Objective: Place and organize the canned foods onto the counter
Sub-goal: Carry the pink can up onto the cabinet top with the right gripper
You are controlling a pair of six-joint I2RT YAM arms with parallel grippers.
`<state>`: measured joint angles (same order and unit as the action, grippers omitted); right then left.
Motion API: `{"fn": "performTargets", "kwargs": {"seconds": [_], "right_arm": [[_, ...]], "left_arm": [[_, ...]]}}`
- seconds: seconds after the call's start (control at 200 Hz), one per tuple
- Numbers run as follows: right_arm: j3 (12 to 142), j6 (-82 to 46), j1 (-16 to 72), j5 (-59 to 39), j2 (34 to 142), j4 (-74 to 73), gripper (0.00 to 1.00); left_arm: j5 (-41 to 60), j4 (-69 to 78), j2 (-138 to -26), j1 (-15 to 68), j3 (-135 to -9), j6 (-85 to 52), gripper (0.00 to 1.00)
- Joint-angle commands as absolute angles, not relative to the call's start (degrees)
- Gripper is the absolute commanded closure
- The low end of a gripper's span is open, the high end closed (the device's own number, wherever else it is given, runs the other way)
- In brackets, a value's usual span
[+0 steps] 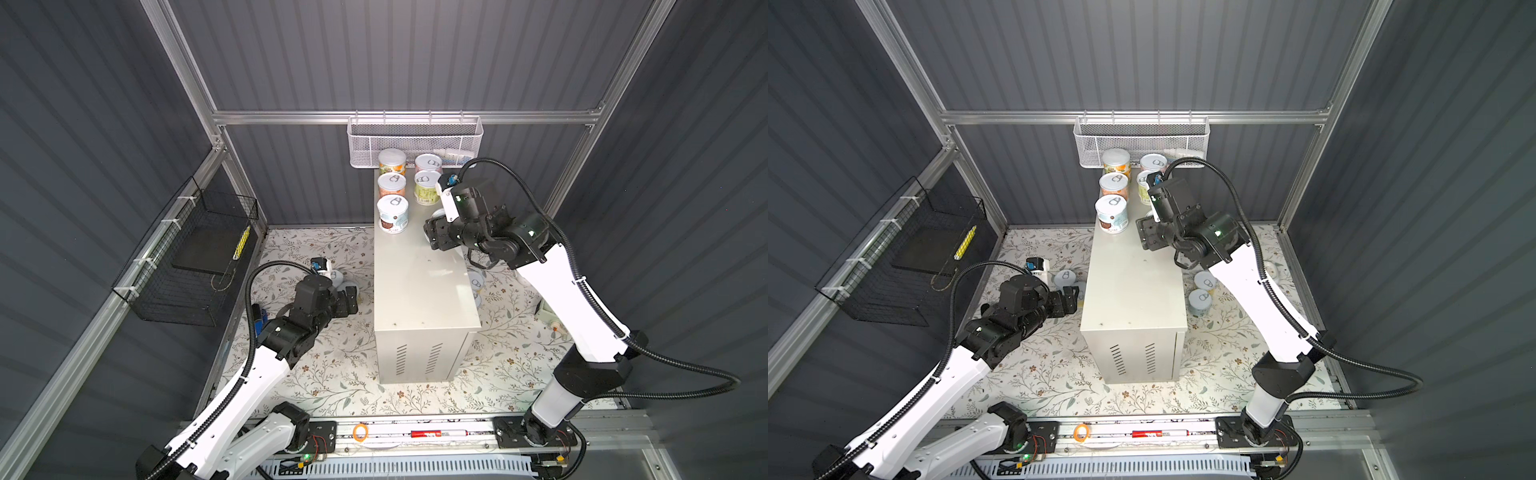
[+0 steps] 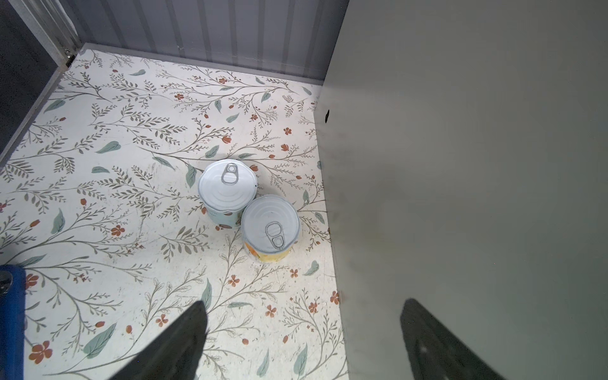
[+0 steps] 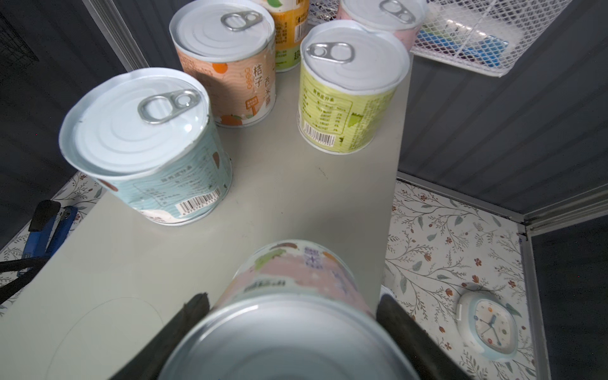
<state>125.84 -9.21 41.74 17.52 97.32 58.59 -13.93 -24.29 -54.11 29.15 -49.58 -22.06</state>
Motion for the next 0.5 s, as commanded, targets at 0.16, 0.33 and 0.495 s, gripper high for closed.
{"fn": "performTargets", "kwargs": {"seconds": [0.16,0.33,0.495], "right_arm": [[127.87,-9.70,41.33,16.39,98.08,57.21,0.28],[130.59,-9.27,41.22,15.83,99.62,58.47,0.24],[132.51,-8.75,41.23,15.38,100.64,58.57,0.21]], "left_arm": [[-14.94,-25.21,-52.92,28.69,-51.68,-20.93,0.07],[-15.28,-25.35,-52.97,28.73,-52.05,-20.87,0.07],[-15.28,-25.66,-53.26,28.71,-52.08,-21.13,0.05]]}}
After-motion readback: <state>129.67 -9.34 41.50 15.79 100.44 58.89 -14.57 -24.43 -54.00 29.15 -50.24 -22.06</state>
